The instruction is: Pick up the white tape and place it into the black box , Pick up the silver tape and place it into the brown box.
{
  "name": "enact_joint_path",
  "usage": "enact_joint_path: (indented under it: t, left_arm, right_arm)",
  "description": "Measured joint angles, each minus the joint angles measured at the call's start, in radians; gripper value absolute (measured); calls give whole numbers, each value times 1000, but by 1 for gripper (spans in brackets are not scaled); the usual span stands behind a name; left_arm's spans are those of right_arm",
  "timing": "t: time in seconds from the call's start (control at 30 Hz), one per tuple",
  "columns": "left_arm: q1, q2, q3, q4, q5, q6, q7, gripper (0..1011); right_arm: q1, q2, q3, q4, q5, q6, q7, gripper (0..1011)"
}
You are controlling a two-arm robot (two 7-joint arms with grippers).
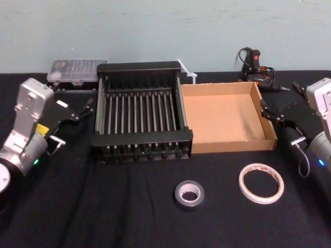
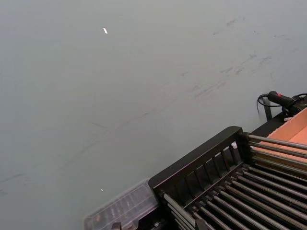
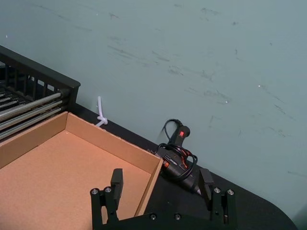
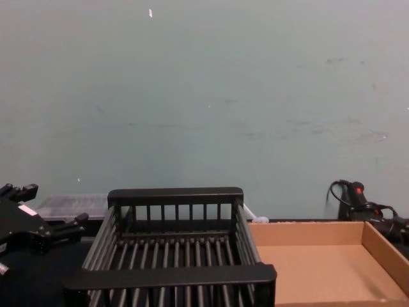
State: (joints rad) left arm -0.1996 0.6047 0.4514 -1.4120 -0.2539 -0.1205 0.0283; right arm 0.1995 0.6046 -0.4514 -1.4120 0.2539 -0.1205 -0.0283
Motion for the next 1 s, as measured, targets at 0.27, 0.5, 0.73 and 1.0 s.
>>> enact_joint_path:
  t: [0.27,0.5,0.73,1.0]
  left_arm:
    - [0,0,0,0,0,0,0,1001]
    - [0,0,0,0,0,0,0,1001]
    - [0,0,0,0,0,0,0,1001]
    - [0,0,0,0,0,0,0,1001]
  right_arm:
    - [0,0,0,0,0,0,0,1002]
    - [0,0,0,0,0,0,0,1002]
    - [0,0,0,0,0,0,0,1002]
    - [0,0,0,0,0,0,0,1002]
